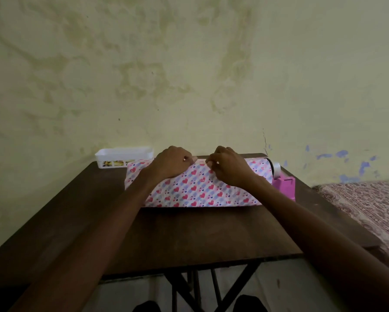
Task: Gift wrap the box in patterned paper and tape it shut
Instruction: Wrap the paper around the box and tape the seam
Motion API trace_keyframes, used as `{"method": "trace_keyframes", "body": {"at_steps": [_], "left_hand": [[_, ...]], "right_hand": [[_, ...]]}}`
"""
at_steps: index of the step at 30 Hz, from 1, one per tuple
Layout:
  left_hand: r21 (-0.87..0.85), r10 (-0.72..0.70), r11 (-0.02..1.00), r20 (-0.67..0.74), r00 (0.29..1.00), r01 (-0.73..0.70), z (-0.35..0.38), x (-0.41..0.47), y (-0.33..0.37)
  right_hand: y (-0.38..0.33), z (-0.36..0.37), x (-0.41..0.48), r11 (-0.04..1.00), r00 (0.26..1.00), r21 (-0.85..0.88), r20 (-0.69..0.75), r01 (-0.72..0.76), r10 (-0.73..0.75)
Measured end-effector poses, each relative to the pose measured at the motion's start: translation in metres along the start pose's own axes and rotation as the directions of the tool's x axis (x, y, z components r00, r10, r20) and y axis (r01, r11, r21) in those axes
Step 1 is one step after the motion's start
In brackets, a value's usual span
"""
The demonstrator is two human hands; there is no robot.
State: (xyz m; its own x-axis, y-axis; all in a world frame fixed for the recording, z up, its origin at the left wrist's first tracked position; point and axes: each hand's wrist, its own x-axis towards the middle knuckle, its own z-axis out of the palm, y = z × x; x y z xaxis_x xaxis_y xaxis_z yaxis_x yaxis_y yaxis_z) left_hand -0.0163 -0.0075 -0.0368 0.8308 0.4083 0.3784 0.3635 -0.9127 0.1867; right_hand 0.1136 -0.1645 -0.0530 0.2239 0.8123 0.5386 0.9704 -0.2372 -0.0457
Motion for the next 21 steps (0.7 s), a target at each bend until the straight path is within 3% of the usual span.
{"method": "trace_keyframes", "body": {"at_steps": [6,10,17,21], "left_hand": [[-0.105,-0.002,0.994,0.014,1.000,0.004,0.009,-0.004,0.003],[-0.019,-0.005,1.000,-0.063,0.998,0.004,0.024,-0.003,0.005],[0.001,-0.017,1.000,0.159,0.987,0.017,0.032,0.004,-0.014],[0.047,-0.015,0.999,0.195,0.981,0.006,0.033,0.011,-0.015]], "right_hand": [[0.004,-0.007,0.002,0.966,0.975,0.232,0.214,-0.116,0.066],[0.008,0.002,0.011,0.978,0.958,0.154,0.272,-0.138,0.092],[0.014,-0.004,0.028,0.985,0.878,0.046,0.462,-0.169,0.129],[0.021,-0.013,0.031,0.975,0.780,0.037,0.607,-0.219,0.152]]}}
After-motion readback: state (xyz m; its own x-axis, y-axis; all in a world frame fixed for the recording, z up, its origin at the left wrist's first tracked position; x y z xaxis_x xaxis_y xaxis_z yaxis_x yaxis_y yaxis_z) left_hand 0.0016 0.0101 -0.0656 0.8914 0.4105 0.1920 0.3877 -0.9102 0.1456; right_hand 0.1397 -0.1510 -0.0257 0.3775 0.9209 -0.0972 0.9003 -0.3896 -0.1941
